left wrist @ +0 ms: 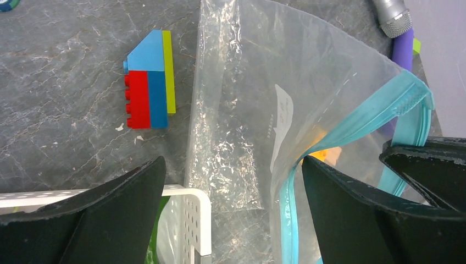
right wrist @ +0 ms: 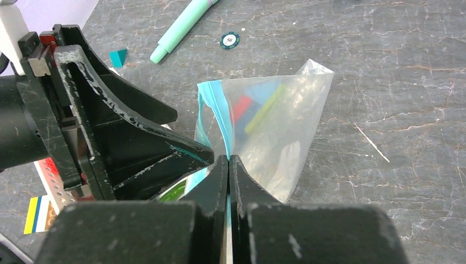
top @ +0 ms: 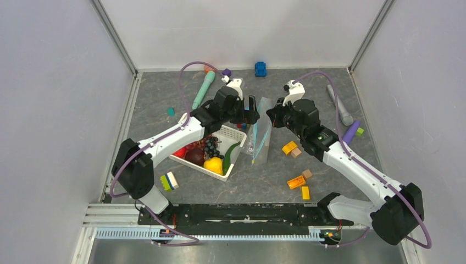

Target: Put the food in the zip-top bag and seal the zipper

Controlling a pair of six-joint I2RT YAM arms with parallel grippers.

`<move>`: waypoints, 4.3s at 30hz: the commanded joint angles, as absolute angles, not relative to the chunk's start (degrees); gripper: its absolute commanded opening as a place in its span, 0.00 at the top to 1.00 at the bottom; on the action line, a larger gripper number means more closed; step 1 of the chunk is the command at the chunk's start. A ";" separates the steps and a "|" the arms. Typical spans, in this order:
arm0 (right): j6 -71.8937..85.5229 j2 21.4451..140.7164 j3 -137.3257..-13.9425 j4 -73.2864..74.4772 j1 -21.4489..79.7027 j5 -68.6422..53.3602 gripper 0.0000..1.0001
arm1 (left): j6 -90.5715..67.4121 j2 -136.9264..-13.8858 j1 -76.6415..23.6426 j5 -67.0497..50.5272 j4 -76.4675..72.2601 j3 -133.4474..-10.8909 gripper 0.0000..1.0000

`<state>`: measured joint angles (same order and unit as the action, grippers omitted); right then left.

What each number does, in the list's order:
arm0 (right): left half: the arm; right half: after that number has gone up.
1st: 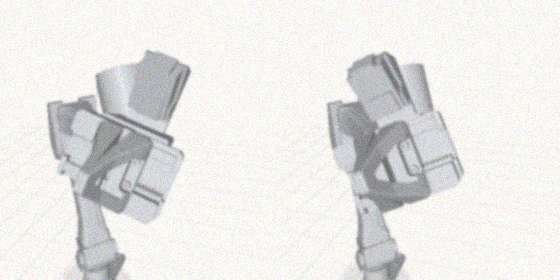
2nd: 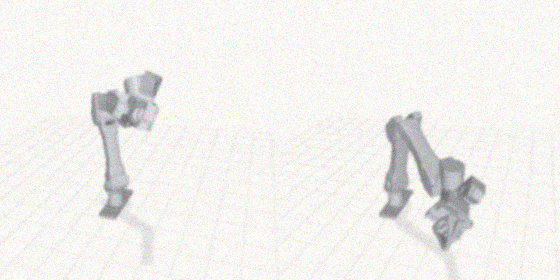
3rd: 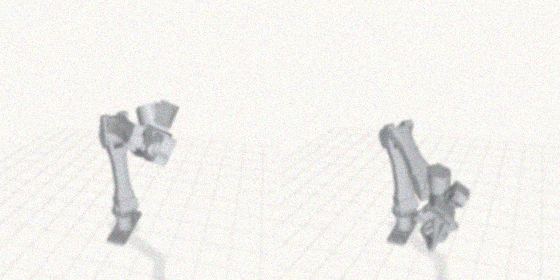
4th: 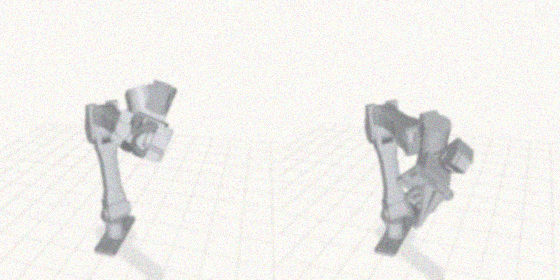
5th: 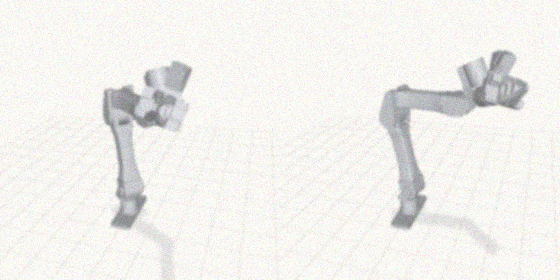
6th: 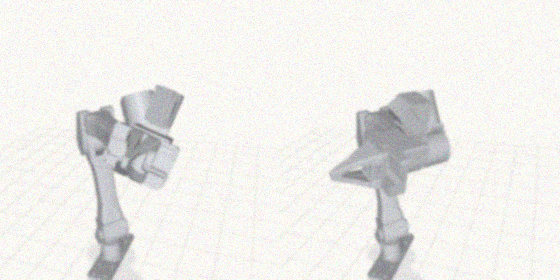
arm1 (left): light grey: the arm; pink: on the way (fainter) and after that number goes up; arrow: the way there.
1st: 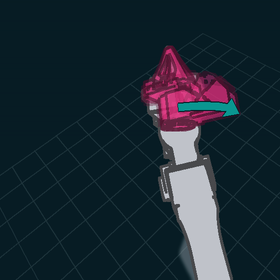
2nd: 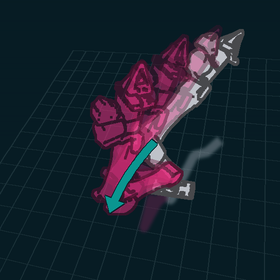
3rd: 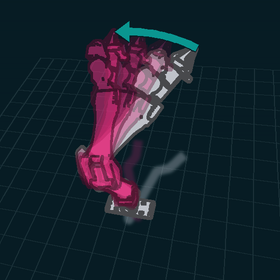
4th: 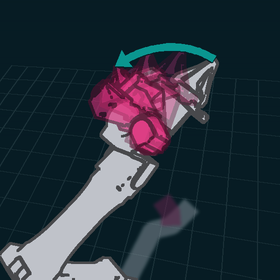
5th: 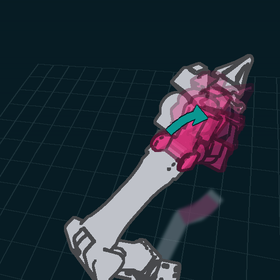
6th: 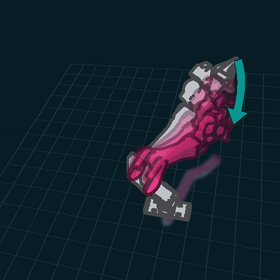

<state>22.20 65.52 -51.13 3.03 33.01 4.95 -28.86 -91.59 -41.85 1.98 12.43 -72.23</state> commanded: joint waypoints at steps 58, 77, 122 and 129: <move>25.19 70.26 -49.49 11.91 33.31 9.44 0.38 | -24.37 -84.68 -51.68 13.88 0.28 -63.37 0.98; 26.23 66.66 -55.02 8.42 31.05 17.78 0.59 | -20.61 -80.66 -51.68 13.60 -8.18 -65.02 0.98; 4.20 70.73 -67.32 29.17 17.57 13.76 0.91 | -25.68 -80.98 -45.44 32.04 -2.54 -62.34 0.98; 1.49 71.15 -65.68 24.28 18.22 -12.89 1.00 | -26.38 -85.41 -45.44 7.65 -10.54 -62.24 0.70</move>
